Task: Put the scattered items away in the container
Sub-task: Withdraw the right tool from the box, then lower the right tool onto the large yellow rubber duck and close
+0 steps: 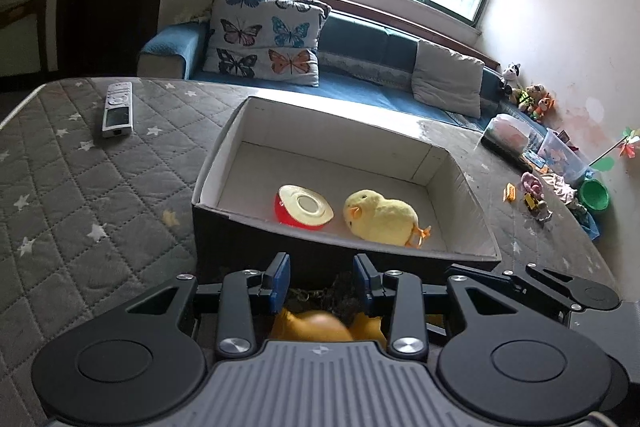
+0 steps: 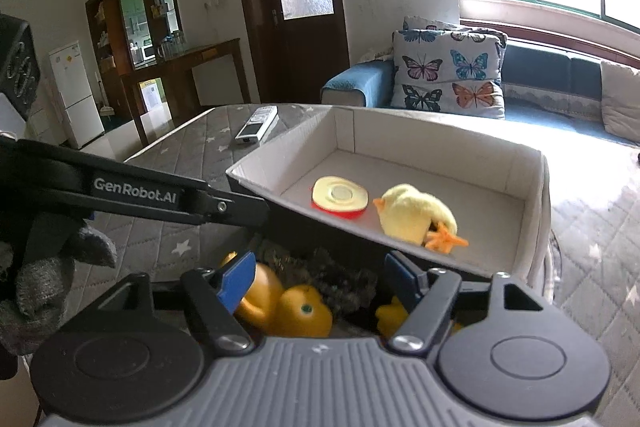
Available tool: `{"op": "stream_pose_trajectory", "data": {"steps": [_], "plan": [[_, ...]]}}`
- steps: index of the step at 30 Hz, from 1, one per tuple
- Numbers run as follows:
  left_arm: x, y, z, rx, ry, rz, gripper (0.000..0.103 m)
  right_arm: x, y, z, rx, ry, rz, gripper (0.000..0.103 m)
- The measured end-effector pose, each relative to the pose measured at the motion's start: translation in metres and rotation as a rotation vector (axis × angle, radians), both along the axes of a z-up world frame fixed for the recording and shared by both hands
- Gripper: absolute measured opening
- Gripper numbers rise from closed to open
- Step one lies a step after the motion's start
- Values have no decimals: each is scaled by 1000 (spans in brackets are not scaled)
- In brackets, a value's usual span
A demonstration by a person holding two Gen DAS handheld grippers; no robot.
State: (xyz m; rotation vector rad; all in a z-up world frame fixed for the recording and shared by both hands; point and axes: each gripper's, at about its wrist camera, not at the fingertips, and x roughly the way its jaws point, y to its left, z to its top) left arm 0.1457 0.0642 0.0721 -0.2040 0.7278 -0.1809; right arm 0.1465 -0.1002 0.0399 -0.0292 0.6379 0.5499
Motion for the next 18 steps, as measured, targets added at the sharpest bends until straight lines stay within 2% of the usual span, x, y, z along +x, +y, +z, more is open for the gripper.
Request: {"op": "stream_pose_trajectory", "data": {"steps": [6,18], "plan": [[-19,-2,-6,28,-15,16,38,-13,-2,-10,4,19,-6,78],[-41,0,-23,69,0,25,38,-24,-6,-32,-13,65,-5,79]]}}
